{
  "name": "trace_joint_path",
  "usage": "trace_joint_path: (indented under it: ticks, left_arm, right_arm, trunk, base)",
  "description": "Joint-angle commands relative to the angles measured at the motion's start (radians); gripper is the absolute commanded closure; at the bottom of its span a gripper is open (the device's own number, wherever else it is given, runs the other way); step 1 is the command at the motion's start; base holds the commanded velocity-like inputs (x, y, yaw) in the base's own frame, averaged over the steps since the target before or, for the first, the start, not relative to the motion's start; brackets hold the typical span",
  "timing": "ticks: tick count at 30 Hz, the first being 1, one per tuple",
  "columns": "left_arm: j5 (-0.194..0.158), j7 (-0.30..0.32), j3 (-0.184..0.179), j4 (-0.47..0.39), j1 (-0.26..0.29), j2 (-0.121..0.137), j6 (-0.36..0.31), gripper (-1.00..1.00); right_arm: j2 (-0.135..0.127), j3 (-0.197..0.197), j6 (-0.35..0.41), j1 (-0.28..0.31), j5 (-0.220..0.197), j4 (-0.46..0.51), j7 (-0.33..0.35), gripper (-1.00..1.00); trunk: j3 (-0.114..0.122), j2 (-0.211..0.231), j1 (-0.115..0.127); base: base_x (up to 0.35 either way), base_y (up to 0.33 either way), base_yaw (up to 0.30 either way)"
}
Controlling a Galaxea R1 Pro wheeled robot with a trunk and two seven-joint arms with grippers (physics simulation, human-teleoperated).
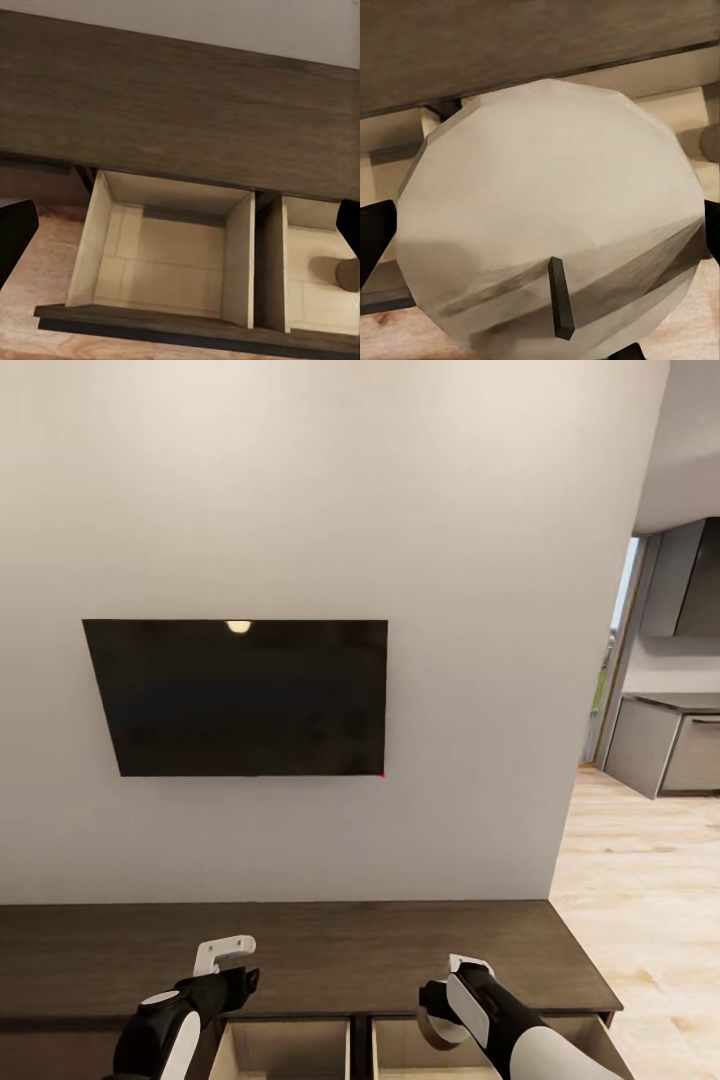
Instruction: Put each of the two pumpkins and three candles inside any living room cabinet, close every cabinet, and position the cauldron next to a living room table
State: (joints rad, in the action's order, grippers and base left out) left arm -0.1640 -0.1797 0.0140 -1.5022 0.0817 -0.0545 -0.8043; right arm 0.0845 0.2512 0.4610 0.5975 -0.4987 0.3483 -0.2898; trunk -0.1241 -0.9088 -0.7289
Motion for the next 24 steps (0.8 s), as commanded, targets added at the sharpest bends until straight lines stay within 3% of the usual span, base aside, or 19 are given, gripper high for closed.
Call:
trace_joint_path:
  ticks: [1, 10, 16, 24]
  left_arm:
    - [-0.011, -0.007, 0.001, -0.001, 0.001, -0.001, -0.004, -1.0]
    - [-0.011, -0.007, 0.001, -0.001, 0.001, -0.001, -0.004, -1.0]
    - [-0.012, -0.005, 0.002, -0.002, 0.0, -0.001, -0.004, -1.0]
    - [-0.012, -0.003, 0.001, -0.004, 0.0, -0.001, -0.004, -1.0]
  right_arm:
    - [-0.001, 0.008, 0.005, 0.001, -0.011, 0.002, -0.009, 1.0]
    - [0.002, 0.008, 0.022, 0.001, -0.012, -0.011, -0.013, 1.0]
    - [0.002, 0.005, 0.091, 0.001, -0.012, -0.011, -0.016, 1.0]
    - [0.002, 0.003, 0.101, 0.001, -0.012, -0.011, -0.014, 1.0]
  trunk:
    - [-0.002, -0.001, 0.0]
    - [-0.002, -0.001, 0.0]
    - [-0.002, -0.001, 0.0]
    - [-0.002, -0.001, 0.0]
  base:
    - [0.048, 0.0, 0.0]
    - [0.067, 0.0, 0.0]
    - [0.119, 0.0, 0.0]
    - [0.095, 0.0, 0.0]
